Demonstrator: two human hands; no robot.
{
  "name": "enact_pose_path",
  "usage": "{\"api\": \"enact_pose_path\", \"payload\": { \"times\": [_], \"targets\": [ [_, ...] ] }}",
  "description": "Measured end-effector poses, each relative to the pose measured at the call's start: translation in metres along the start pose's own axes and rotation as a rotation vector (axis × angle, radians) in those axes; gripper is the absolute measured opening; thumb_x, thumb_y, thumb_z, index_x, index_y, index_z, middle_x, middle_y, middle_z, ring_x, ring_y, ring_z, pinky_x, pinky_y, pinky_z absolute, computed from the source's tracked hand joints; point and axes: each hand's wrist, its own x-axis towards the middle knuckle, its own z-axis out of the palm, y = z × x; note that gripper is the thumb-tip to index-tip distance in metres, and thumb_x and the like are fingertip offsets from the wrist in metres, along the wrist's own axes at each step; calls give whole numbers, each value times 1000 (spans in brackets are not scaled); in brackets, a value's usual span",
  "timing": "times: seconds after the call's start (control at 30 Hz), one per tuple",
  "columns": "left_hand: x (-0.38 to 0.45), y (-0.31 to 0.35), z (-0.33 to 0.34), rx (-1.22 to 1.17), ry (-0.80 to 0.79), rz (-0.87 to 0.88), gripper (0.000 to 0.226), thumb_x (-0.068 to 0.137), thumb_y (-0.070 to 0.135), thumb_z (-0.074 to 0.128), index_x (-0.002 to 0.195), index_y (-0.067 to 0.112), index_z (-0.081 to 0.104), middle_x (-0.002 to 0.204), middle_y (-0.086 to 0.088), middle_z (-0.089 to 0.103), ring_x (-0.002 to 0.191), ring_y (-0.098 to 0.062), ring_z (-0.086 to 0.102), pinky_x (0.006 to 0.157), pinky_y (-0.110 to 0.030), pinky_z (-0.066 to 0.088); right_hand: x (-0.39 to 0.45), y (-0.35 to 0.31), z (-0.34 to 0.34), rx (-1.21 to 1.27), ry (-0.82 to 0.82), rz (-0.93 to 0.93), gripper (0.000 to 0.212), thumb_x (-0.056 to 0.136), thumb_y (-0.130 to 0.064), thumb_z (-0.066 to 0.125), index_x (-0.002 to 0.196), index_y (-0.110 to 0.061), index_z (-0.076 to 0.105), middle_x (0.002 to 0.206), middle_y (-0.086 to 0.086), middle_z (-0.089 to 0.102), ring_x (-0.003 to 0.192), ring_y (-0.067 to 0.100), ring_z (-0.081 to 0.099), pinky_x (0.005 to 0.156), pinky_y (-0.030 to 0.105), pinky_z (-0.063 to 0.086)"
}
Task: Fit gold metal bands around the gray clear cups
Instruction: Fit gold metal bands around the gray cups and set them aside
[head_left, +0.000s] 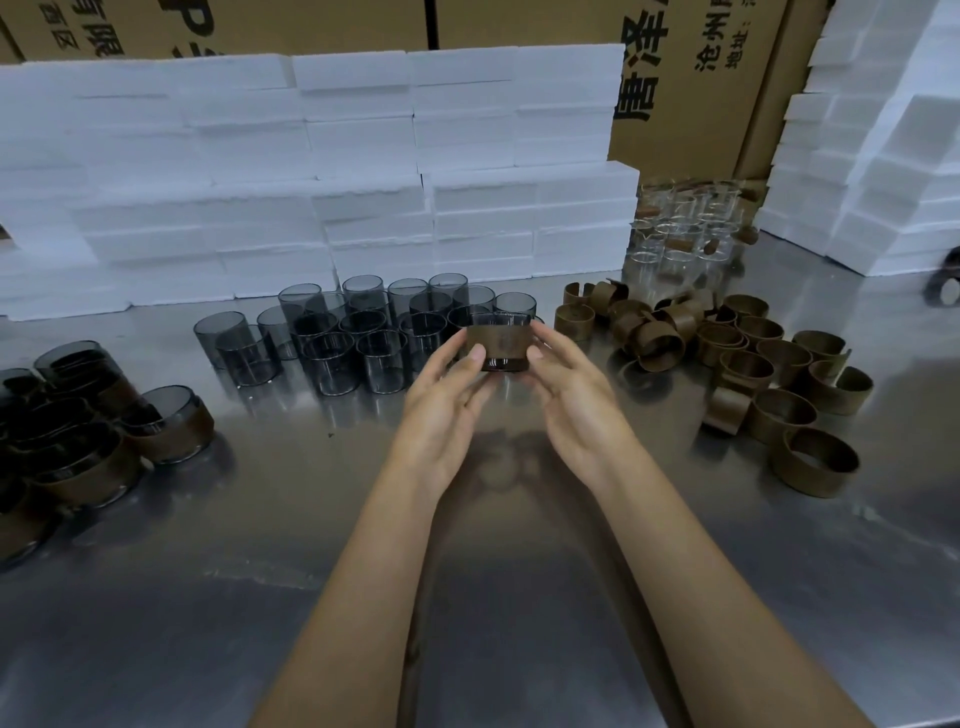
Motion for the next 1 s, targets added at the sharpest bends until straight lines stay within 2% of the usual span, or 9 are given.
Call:
{"api": "enact_pose_path", "payload": {
  "times": [0.13,0.23,0.33,0.43,0.53,0.6,0.73,0.9,1.0],
  "targets": [
    [1,0,-4,-29,-24,-12,47,100,0,56,146,3,50,130,-16,68,114,-21,69,104,-30,52,3,3,-2,11,-21,-12,33,99,6,54,125,-13,63,129,9,66,129,21,59,103,25,50],
    [2,1,-4,15,-41,-12,47,98,0,58,145,1,51,131,-18,68,120,-24,67,106,-33,51,3,3,-3,12,-24,-13,35,98,7,54,127,-11,62,125,9,67,123,19,62,99,23,52],
    [0,2,-3,304,7,66,42,89,9,76,129,3,64,124,-16,72,119,-28,68,105,-36,53,3,3,-4,-86,-29,-33,36,95,11,55,127,-3,65,116,11,69,106,16,66,86,20,53],
    [-4,6,-5,586,129,120,42,75,19,90,112,16,70,103,2,76,98,-13,73,84,-25,59,1,7,-3,-281,-65,-31,30,96,10,53,118,-2,70,112,12,71,105,17,65,85,21,54],
    [-2,18,-14,680,284,126,51,72,15,90,115,15,62,109,-3,70,95,-15,68,78,-25,59,1,13,-2,-466,-54,17,27,97,5,54,111,-9,73,115,9,73,104,17,66,91,27,54],
    [1,30,-23,788,431,200,58,72,15,88,120,18,56,119,-5,63,100,-17,63,84,-29,57,3,16,-4,-536,4,63,24,98,1,55,108,-9,74,111,9,73,97,15,65,91,30,54],
    [3,47,-46,1042,744,286,71,79,19,83,140,14,46,139,-10,51,129,-29,48,110,-48,41,6,16,-9,-515,86,106,23,100,1,49,100,-6,72,100,11,71,85,15,63,74,18,56],
    [-1,55,-74,1270,952,139,70,85,39,79,141,12,47,145,-16,51,139,-34,34,110,-50,27,9,19,-9,-592,84,111,28,100,2,45,97,-7,71,97,8,70,86,13,63,78,18,56],
    [-3,60,-81,1400,1019,168,68,83,43,80,133,5,54,145,-22,44,137,-39,32,109,-51,27,10,21,-10,-605,78,102,28,100,1,45,97,-6,72,97,8,70,84,12,62,79,19,56]
  ]
}}
